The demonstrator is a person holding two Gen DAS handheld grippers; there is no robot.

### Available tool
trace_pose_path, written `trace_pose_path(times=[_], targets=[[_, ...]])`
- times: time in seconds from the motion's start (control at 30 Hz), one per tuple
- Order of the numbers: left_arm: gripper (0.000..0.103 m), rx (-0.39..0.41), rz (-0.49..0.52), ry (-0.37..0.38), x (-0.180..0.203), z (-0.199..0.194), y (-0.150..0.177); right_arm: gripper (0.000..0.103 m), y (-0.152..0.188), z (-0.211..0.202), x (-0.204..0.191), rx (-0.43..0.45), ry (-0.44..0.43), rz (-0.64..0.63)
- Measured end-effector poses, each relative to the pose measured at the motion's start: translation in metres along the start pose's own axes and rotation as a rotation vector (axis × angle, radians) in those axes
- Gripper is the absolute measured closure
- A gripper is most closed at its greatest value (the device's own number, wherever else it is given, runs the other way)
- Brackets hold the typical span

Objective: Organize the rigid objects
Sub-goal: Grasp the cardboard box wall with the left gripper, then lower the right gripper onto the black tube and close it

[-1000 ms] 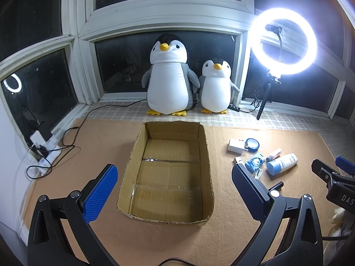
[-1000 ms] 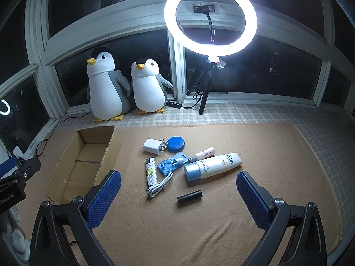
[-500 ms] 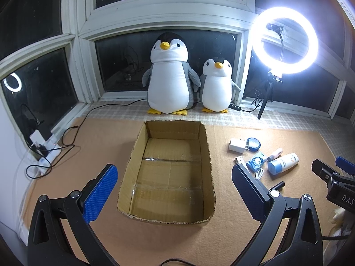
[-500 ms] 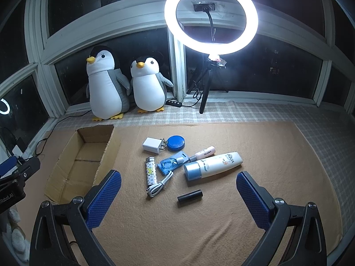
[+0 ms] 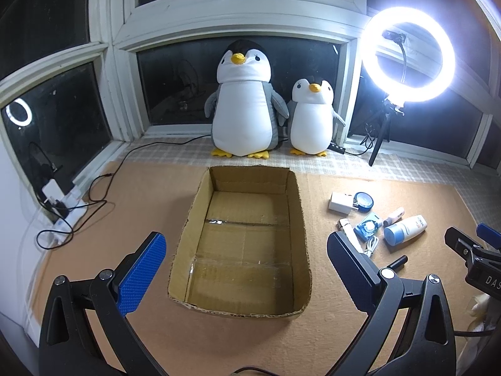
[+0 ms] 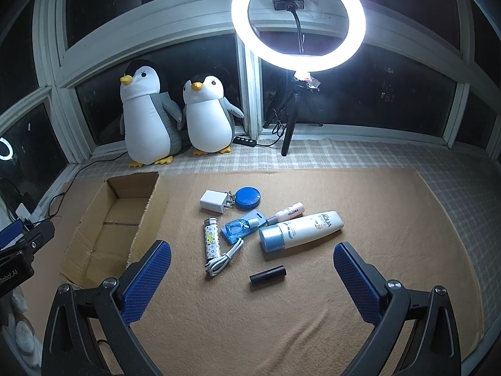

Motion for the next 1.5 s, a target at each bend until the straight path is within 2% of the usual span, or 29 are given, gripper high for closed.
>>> trace_pose_path(times=[0.37, 0.63, 0.83, 0.9, 1.03, 1.27, 1.43, 1.5], targets=[[0.001, -0.049, -0.043, -0.09, -0.05, 0.031, 0.008, 0.0, 0.003, 0.012, 0.006, -0.011, 0.005, -0.004], [0.008, -0.102, -0.11, -0.17, -0.094, 0.066, 0.02, 0.001, 0.009, 0.021, 0.019, 0.012, -0.007, 0.01], [0.019, -0.168, -0.126, -0.199, -0.109, 0.097, 0.038, 0.0, 0.024, 0.036, 0.039, -0.036, -0.004, 0.051], [0.028, -0.189, -0.124, -0.206, -0.111, 0.104, 0.044, 0.0, 0.03, 0.04, 0.047, -0.049, 0.001, 0.059], [0.036, -0.211, -0.107, -0.212, -0.11, 0.113, 0.051, 0.0, 0.041, 0.048, 0.063, -0.081, 0.011, 0.082], [0.058, -0.238, -0.095, -0.204, -0.107, 0.125, 0.058, 0.001, 0.055, 0.068, 0.084, -0.141, 0.004, 0.154], [0.07, -0.254, -0.088, -0.199, -0.106, 0.131, 0.063, 0.001, 0.062, 0.078, 0.091, -0.166, -0.004, 0.171], [0.079, -0.259, -0.086, -0.198, -0.104, 0.134, 0.065, 0.001, 0.064, 0.081, 0.088, -0.178, -0.016, 0.175]])
Point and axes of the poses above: each gripper's, at about its wrist camera, not at the fingertips, and z roughly the way its jaws point, x to its right, y to its underside, the point moved 10 cm from there along z, roughly the way its jaws point, and after that the axes turned 11 degrees about -z, right-handed, at the moved point
